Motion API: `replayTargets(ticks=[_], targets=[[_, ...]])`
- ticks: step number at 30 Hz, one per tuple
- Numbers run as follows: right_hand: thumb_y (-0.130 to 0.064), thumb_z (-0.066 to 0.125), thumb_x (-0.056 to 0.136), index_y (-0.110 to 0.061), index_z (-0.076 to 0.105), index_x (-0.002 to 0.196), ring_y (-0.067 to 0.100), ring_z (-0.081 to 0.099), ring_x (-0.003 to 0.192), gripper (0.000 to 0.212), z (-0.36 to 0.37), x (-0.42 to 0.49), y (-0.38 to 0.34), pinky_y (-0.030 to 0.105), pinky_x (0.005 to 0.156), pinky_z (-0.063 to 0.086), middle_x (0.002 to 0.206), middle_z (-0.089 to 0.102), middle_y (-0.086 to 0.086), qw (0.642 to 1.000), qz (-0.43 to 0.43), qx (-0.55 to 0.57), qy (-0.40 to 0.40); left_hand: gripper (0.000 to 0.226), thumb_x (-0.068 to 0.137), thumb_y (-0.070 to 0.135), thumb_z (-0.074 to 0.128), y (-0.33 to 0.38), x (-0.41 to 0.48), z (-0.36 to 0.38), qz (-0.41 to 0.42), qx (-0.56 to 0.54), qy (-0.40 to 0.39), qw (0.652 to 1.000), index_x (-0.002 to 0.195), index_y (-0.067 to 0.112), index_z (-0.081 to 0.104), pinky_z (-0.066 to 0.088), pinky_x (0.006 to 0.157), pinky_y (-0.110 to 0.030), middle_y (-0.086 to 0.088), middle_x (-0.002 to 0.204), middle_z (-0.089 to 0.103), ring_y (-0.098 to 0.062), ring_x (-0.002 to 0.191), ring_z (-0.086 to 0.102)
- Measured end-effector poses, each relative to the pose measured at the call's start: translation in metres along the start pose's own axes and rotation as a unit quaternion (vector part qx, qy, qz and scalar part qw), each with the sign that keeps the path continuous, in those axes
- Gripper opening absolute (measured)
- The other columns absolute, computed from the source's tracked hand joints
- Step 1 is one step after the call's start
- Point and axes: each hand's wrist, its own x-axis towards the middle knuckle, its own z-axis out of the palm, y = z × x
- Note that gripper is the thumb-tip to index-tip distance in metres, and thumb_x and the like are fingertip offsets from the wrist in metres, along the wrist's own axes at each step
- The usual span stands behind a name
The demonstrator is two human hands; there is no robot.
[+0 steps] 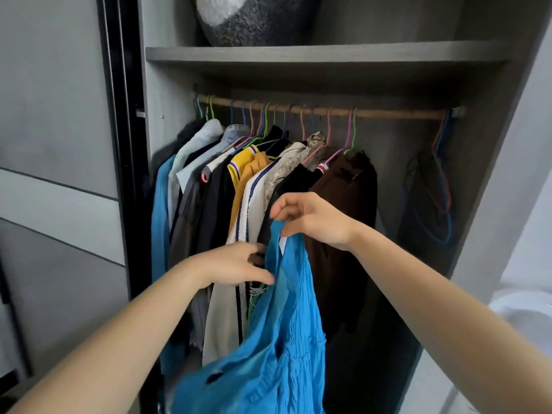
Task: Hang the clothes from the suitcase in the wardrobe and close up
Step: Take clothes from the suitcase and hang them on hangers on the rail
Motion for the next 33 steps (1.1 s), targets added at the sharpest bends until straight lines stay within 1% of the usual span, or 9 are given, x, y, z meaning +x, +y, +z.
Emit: replayTargets(ticks=[3, 5, 11, 15, 19, 22, 27, 30, 33], targets=[[0.024, 0.060, 0.070, -0.003, 0.062, 0.091, 0.002, 0.055, 0.066, 0.034, 0.002, 0.003, -0.001, 0.014, 0.065, 0.043, 0.082, 0.059, 0.012, 0.999, -0.021, -0.023, 0.016, 0.018, 0.081, 0.029, 0.067, -0.001, 0.005, 0.013, 0.026, -0.124, 0.031, 0.991, 0.098, 0.031, 0.071, 0.052, 0.086, -0.029, 0.010, 0.094, 0.071, -0.009, 0.088, 0.064], [0.026, 0.058, 0.066, -0.007, 0.062, 0.084, 0.005, 0.057, 0.065, 0.038, -0.004, 0.004, 0.007, 0.016, 0.064, 0.045, 0.077, 0.063, 0.007, 0.999, -0.025, -0.030, 0.038, 0.032, 0.070, 0.033, 0.070, -0.001, 0.002, 0.012, 0.047, -0.174, 0.075, 0.981, 0.095, 0.013, 0.072, 0.051, 0.091, -0.039, -0.007, 0.095, 0.072, -0.026, 0.092, 0.067], [-0.015, 0.081, 0.077, -0.014, 0.067, 0.074, 0.012, 0.060, 0.065, 0.014, -0.005, 0.001, 0.046, 0.036, 0.067, 0.051, 0.075, 0.070, 0.001, 0.959, -0.060, -0.225, 0.160, 0.023, 0.088, 0.018, 0.054, 0.016, -0.002, 0.000, 0.022, -0.442, 0.003, 0.897, 0.089, 0.004, 0.072, 0.053, 0.068, -0.028, -0.009, 0.081, 0.071, -0.019, 0.071, 0.066], [-0.021, 0.087, 0.070, -0.007, 0.071, 0.084, 0.012, 0.062, 0.072, 0.026, -0.025, -0.002, 0.039, 0.029, 0.068, 0.052, 0.083, 0.072, 0.009, 0.977, 0.071, -0.198, 0.040, 0.026, 0.095, 0.018, 0.054, 0.034, 0.007, -0.001, -0.057, -0.455, 0.046, 0.887, 0.071, 0.010, 0.057, 0.038, 0.036, -0.018, 0.001, 0.046, 0.051, -0.009, 0.035, 0.048], [-0.013, 0.081, 0.076, -0.012, 0.070, 0.081, 0.016, 0.063, 0.082, 0.012, -0.061, 0.005, 0.037, 0.024, 0.068, 0.047, 0.080, 0.068, 0.000, 0.940, 0.151, -0.283, 0.117, 0.020, 0.095, 0.020, 0.055, 0.043, 0.023, -0.003, -0.066, -0.543, 0.098, 0.831, 0.089, 0.005, 0.067, 0.051, 0.052, -0.025, -0.009, 0.064, 0.067, -0.018, 0.054, 0.065], [-0.015, 0.069, 0.086, -0.010, 0.069, 0.087, 0.025, 0.064, 0.089, 0.005, -0.101, 0.013, 0.025, 0.034, 0.074, 0.053, 0.092, 0.069, 0.006, 0.885, 0.200, -0.340, 0.247, 0.031, 0.100, 0.016, 0.045, 0.055, 0.041, -0.004, -0.079, -0.555, 0.120, 0.819, 0.115, -0.005, 0.061, 0.049, 0.072, -0.037, -0.016, 0.093, 0.066, -0.026, 0.079, 0.063], [-0.008, 0.051, 0.094, -0.009, 0.057, 0.123, 0.034, 0.047, 0.122, 0.030, -0.145, 0.009, 0.007, 0.045, 0.090, 0.044, 0.129, 0.055, 0.015, 0.677, 0.298, -0.614, 0.275, 0.022, 0.098, 0.004, 0.039, 0.083, 0.055, -0.001, -0.056, -0.537, 0.134, 0.831, 0.097, -0.010, 0.056, 0.049, 0.092, -0.041, -0.017, 0.094, 0.064, -0.026, 0.088, 0.064], [-0.003, 0.040, 0.096, -0.006, 0.056, 0.130, 0.042, 0.047, 0.116, 0.038, -0.163, 0.007, 0.013, 0.048, 0.075, 0.044, 0.132, 0.053, 0.019, 0.572, 0.404, -0.670, 0.248, 0.017, 0.093, 0.002, 0.046, 0.091, 0.060, -0.006, -0.050, -0.527, 0.134, 0.838, 0.082, -0.002, 0.058, 0.053, 0.078, -0.037, -0.016, 0.090, 0.066, -0.023, 0.079, 0.066], [0.003, 0.042, 0.093, -0.004, 0.063, 0.120, 0.041, 0.058, 0.099, 0.036, -0.172, 0.005, 0.022, 0.042, 0.057, 0.046, 0.120, 0.062, 0.017, 0.543, 0.433, -0.694, 0.188, 0.014, 0.091, 0.002, 0.047, 0.092, 0.062, -0.015, -0.039, -0.518, 0.135, 0.844, 0.087, -0.001, 0.061, 0.050, 0.066, -0.034, -0.013, 0.092, 0.068, -0.019, 0.077, 0.067]])
